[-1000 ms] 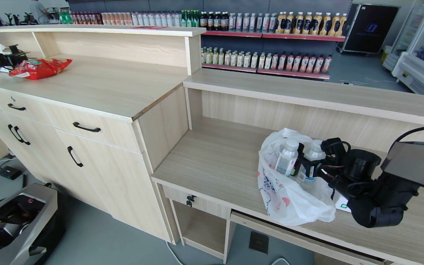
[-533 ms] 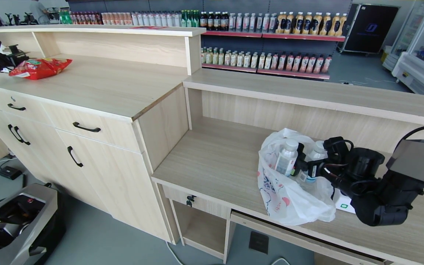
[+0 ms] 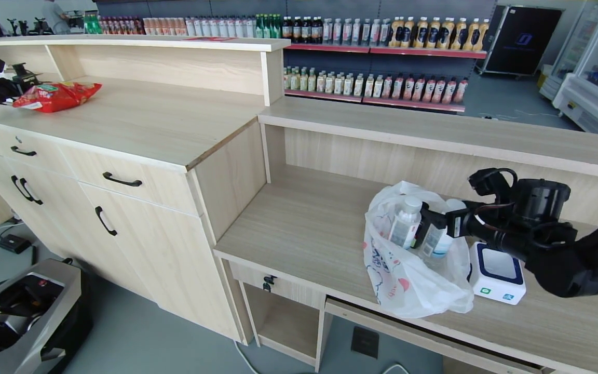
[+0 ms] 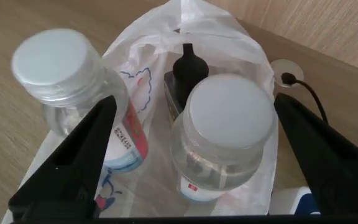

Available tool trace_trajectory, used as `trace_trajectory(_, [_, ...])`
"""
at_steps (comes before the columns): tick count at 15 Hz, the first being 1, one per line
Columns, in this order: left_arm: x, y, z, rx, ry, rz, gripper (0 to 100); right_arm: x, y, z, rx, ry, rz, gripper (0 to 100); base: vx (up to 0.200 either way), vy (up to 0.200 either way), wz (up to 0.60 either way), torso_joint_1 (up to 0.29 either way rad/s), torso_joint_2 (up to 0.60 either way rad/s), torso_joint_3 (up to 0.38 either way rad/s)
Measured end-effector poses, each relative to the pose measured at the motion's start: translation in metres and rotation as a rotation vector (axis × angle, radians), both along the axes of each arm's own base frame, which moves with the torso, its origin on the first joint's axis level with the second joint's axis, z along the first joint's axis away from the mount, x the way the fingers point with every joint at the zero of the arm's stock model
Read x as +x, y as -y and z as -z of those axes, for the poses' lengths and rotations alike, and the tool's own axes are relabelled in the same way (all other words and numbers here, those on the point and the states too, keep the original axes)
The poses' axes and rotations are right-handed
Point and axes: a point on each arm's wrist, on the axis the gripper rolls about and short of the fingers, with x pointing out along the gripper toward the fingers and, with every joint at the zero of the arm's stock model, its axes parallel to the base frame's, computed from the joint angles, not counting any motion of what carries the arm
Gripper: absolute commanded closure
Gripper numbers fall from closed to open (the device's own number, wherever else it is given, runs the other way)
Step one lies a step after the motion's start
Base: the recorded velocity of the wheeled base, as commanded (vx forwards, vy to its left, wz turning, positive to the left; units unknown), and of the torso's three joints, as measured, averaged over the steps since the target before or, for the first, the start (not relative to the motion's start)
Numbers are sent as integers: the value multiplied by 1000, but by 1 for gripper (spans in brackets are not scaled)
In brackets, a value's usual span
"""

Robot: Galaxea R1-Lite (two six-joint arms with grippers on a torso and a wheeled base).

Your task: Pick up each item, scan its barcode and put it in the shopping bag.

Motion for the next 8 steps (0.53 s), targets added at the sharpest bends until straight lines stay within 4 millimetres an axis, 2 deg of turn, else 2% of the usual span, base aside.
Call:
trace_trajectory(1, [0,0,0,0,0,0,0,-11,0,-18,-23,0,-5,0,0,0,0,0,0,0])
trace_trajectory(5, [0,0,0,0,0,0,0,-64,13,-90,-207,98,-20,0,0,0,-600,-5,1,4])
trace_trajectory(8, [0,0,0,0,0,0,0,-90,29,-138,-237,170,39,0,0,0,-600,12,-1,1])
